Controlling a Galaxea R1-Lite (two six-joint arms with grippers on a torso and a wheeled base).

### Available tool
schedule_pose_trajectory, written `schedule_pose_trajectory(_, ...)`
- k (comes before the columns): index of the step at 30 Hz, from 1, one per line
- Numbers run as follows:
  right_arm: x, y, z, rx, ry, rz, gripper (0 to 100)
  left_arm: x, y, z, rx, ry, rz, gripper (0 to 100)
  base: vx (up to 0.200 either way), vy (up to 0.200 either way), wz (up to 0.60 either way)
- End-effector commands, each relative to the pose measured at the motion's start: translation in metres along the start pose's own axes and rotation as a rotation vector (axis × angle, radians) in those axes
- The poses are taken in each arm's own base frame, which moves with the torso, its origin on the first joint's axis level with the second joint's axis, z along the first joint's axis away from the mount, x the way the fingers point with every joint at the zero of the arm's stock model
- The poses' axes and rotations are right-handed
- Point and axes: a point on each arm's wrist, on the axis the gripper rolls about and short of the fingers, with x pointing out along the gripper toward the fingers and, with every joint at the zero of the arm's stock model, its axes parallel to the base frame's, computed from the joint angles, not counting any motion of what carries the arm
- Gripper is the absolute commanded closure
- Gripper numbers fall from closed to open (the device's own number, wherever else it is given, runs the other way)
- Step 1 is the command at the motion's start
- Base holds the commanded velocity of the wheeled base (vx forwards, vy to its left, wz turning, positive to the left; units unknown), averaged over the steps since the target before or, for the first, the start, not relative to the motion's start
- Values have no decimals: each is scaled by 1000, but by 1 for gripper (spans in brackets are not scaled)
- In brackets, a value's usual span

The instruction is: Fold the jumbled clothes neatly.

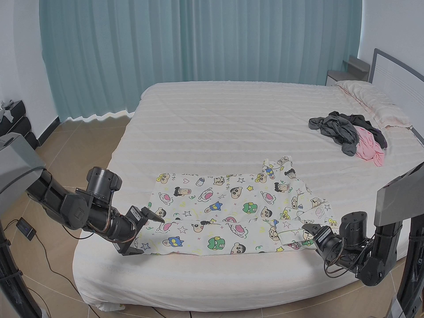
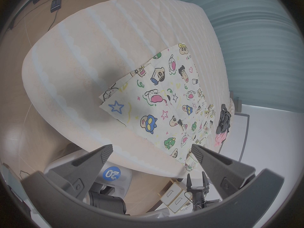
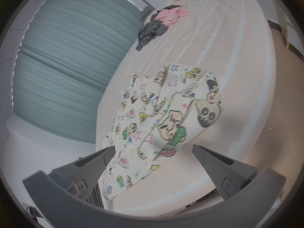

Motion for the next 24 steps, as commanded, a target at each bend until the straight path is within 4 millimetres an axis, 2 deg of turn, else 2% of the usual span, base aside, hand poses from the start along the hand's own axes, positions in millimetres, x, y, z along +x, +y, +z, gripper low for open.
schedule_pose_trajectory(1, 8, -11, 1, 21, -2, -35, 0, 1, 1, 0, -2, 2, 3, 0, 0, 0, 0)
schedule_pose_trajectory(10, 7, -5, 3, 84, 48, 40, 0, 1, 1, 0, -2, 2, 3, 0, 0, 0, 0)
schedule_pose_trajectory(16, 18, 2, 5, 91, 27, 80, 0, 1, 0, 0, -1, 0, 2, 0, 0, 0, 0)
schedule_pose_trajectory(24, 20, 2, 5, 90, 27, 80, 0, 1, 1, 0, -2, -3, 6, 0, 0, 0, 0)
